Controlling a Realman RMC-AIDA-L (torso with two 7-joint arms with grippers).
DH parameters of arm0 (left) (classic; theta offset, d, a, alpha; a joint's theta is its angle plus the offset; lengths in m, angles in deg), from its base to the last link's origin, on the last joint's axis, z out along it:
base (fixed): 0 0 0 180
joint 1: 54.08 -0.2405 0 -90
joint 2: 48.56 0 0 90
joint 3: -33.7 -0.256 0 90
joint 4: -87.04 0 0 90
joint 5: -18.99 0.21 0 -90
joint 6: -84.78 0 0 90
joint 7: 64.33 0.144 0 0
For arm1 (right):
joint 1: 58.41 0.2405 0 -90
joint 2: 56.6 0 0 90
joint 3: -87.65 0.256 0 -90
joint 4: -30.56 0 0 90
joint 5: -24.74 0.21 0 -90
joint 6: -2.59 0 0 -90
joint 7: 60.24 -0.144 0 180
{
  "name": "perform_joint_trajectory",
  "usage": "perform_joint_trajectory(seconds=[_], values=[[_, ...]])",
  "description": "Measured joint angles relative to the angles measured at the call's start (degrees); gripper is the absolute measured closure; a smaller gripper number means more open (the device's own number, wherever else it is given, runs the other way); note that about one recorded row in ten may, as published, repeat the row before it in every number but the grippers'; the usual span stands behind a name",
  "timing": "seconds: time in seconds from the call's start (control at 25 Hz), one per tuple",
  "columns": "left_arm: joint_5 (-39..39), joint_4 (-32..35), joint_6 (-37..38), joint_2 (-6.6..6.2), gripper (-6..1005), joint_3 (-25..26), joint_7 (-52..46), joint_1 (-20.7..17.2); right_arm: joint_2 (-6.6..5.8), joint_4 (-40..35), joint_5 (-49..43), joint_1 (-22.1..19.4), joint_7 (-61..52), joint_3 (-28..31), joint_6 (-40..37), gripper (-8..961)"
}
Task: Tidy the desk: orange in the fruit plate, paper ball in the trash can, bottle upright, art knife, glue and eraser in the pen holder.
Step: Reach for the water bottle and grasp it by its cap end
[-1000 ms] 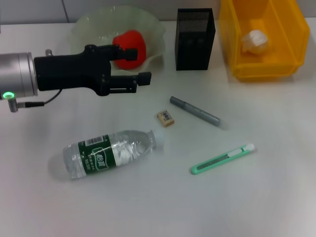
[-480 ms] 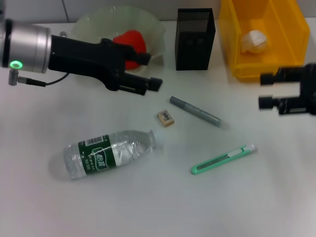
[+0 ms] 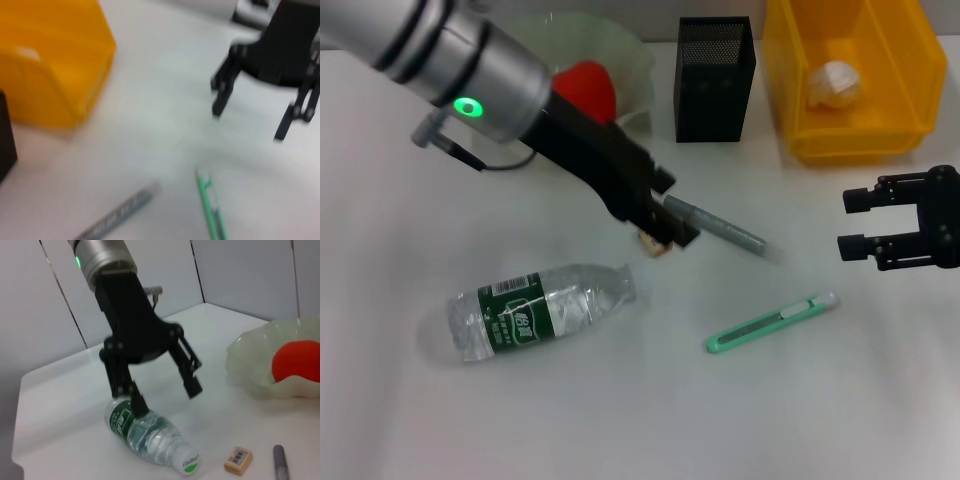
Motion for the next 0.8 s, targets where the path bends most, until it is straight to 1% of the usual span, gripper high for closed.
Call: perform_joint_trajectory(seconds=[0.04,0.16,0.2,0.24,0.28,0.32,0.36,0.56,0.8], values=[[1.23,-0.19,-0.78,0.14,214,-2.29,-2.24,0.76,0.03,0.00,-0.01,-0.06,0.17,-0.12,0.21,252],[1.55,-0.28,-2.75,0.22,215,-7.59,-5.70,1.13,0.08,-0.01,-0.08,-0.21,0.83,-0.14,0.51,253],[1.55,-0.28,-2.75,0.22,215,-7.59,-5.70,1.13,0.09,-0.07,-0.11,-0.22,0.99,-0.15,0.63,253],[1.60,-0.38,-4.41,0.30,215,-10.52,-7.87,1.22,0.09,-0.19,-0.14,-0.22,1.09,-0.17,0.77,253],[1.62,-0.46,-4.81,0.32,215,-11.43,-8.41,1.22,0.10,-0.32,-0.15,-0.24,1.13,-0.24,0.90,253],[1.85,-0.54,-6.16,0.37,215,-13.84,-10.04,1.11,0.12,-0.55,-0.17,-0.25,1.29,-0.28,1.03,253],[1.85,-0.54,-6.16,0.37,215,-13.84,-10.04,1.11,0.12,-0.55,-0.17,-0.25,1.29,-0.28,1.03,253],[5.44,-0.61,-9.63,0.62,215,-18.94,-13.45,0.28,0.12,-0.74,-0.21,-0.07,1.70,-0.29,1.16,253],[6.81,-1.53,-12.04,0.67,215,-22.07,-14.64,-0.71,0.12,-0.83,-0.23,0.44,1.73,-0.28,1.31,254]])
